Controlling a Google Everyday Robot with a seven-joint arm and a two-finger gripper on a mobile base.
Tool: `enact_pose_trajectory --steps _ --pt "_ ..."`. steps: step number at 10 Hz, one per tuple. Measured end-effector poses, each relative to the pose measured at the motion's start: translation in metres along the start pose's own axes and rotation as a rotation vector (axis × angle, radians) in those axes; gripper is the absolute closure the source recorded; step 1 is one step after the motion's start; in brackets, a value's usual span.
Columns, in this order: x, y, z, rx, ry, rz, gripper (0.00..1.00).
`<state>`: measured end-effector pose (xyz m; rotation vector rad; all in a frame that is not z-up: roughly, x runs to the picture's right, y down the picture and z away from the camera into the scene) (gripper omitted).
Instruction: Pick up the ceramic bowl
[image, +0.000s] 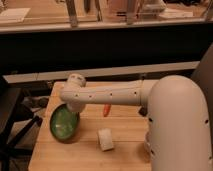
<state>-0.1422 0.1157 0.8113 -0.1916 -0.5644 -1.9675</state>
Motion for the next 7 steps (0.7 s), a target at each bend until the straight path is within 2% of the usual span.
enact_pose_trajectory --steps 7 --pt "-0.002 0.021 -0.010 0.002 0.021 -0.037 0.97"
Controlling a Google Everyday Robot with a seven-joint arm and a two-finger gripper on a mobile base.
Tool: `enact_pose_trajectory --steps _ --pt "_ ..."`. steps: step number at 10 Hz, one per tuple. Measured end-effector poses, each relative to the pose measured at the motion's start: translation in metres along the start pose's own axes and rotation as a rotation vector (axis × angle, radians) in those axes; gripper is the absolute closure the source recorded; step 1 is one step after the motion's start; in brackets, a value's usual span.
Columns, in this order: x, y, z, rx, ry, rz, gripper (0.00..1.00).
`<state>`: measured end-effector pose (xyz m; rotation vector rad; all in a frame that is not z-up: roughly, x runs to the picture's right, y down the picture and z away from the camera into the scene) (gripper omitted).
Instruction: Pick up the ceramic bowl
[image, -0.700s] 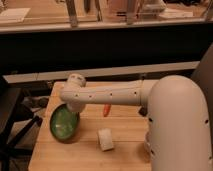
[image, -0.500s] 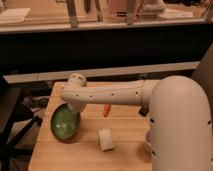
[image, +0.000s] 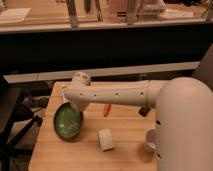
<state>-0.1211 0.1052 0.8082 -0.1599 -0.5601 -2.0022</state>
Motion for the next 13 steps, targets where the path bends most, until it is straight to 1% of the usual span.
enact_pose_trajectory --steps 1,3,5,7,13 --pt "-0.001 0.005 -0.001 -0.001 0.002 -0.003 0.97" --pt "0.000 0.002 -0.003 0.008 0.006 -0.021 0.97" --pt "-0.001 0.011 -0.006 0.006 0.015 -0.031 0.97" --pt "0.000 0.010 -0.008 0.014 0.019 -0.045 0.97" --pt "0.001 0.016 -0.014 0.022 0.035 -0.077 0.97"
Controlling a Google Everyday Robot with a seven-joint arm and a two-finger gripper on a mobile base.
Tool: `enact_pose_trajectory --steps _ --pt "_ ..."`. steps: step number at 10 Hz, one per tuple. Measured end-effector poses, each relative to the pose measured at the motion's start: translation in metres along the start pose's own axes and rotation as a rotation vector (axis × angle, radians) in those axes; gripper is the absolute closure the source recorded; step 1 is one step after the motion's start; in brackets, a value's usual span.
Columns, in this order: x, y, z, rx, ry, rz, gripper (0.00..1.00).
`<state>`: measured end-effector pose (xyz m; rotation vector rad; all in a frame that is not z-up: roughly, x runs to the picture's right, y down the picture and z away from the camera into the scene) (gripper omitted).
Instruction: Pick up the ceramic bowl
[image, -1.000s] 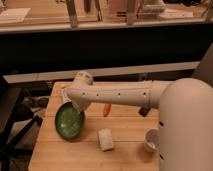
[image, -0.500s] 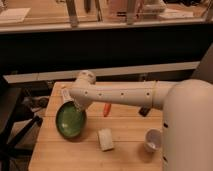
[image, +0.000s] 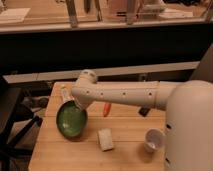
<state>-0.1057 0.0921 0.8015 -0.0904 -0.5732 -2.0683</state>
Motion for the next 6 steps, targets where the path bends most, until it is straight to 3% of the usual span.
enact_pose_trajectory --steps 6 --pt "0.0006 0.0054 -0.0068 0.010 0.017 -0.029 0.97"
